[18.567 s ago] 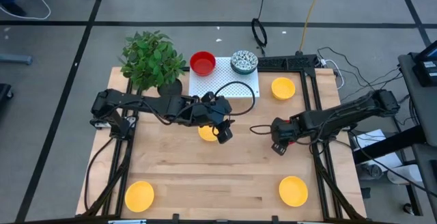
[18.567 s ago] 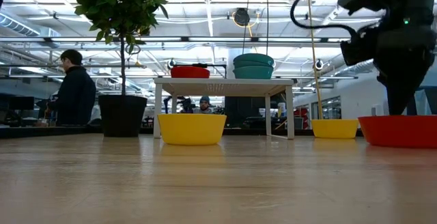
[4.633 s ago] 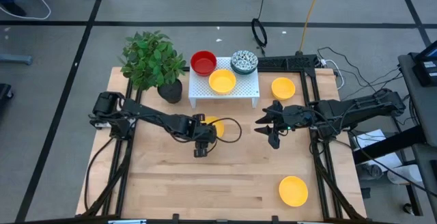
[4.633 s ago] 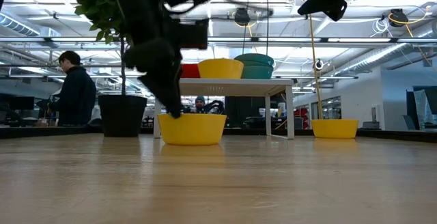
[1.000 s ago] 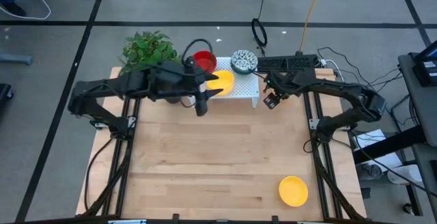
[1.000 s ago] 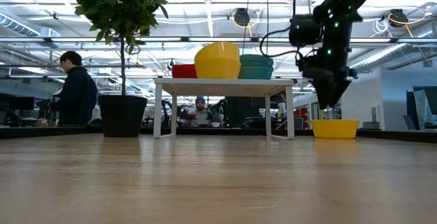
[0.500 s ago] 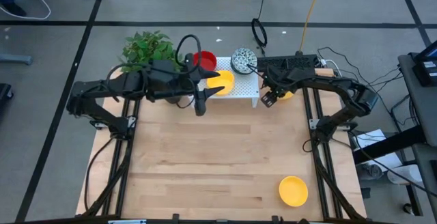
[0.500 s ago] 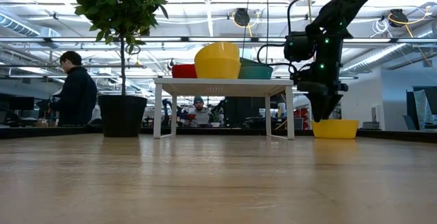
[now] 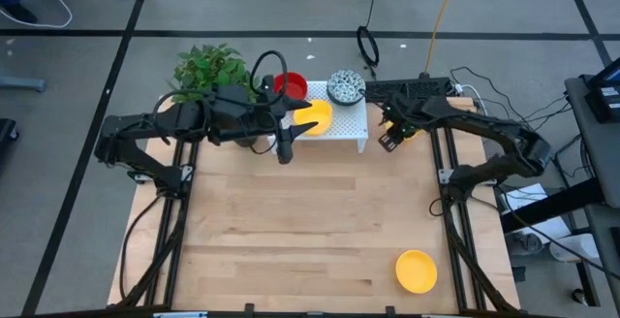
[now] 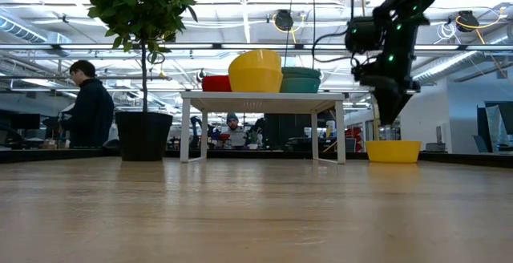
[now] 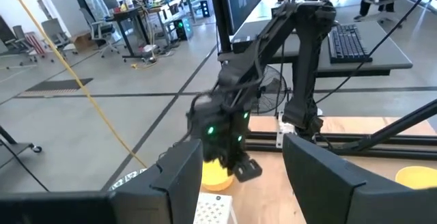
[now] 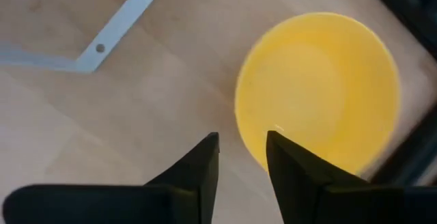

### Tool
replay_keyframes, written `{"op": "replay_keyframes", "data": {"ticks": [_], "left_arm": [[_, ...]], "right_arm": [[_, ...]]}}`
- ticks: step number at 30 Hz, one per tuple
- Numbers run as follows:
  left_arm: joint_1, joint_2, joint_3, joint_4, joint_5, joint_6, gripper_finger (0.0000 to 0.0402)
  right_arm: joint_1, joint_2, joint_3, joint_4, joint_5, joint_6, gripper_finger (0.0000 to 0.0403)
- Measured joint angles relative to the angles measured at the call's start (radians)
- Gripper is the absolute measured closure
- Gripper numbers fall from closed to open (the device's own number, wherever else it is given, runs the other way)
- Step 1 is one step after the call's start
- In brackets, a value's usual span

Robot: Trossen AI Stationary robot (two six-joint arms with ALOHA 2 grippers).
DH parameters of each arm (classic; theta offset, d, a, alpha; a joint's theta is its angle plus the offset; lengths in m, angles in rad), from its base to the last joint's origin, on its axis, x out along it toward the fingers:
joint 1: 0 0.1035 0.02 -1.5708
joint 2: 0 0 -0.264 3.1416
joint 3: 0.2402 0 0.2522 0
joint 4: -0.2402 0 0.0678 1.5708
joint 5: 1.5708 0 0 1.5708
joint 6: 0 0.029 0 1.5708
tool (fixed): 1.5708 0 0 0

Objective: Pick & Place Mini bowls
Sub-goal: Stack the yellow bowl on the yellow bowl on the shelf

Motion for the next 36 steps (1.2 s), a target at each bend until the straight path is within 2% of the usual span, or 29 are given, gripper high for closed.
{"op": "replay_keyframes", "data": {"ticks": [6,10,16,21,26,29,33,36], "left_arm": [[-0.005,0.000,0.000,0.000,-0.001,-0.003,0.0195],[-0.014,0.000,0.000,0.000,-0.001,-0.012,0.0195],[-0.020,0.000,0.000,0.006,-0.001,-0.001,0.0195],[-0.018,0.000,0.000,0.009,-0.001,-0.003,0.0195],[-0.018,0.000,0.000,0.011,-0.001,-0.003,0.0194],[-0.018,0.000,0.000,0.019,-0.001,-0.003,0.0195],[-0.018,0.000,0.000,0.028,-0.001,-0.003,0.0195],[-0.018,0.000,0.000,0.024,-0.001,-0.003,0.0195]], "right_arm": [[0.000,-0.100,-0.012,-0.062,0.000,-0.001,0.0259],[0.000,-0.133,-0.093,-0.061,-0.001,-0.031,0.0231],[0.000,-0.147,-0.253,0.200,0.003,-0.154,0.0201],[0.000,-0.147,-0.344,0.365,0.002,-0.200,0.0205],[0.000,-0.147,-0.402,0.392,0.007,-0.249,0.0239],[0.000,-0.147,-0.414,0.381,0.004,-0.253,0.0285],[0.001,-0.151,-0.412,0.367,0.010,-0.239,0.0375],[0.008,-0.168,-0.411,0.355,0.004,-0.217,0.0390]]}}
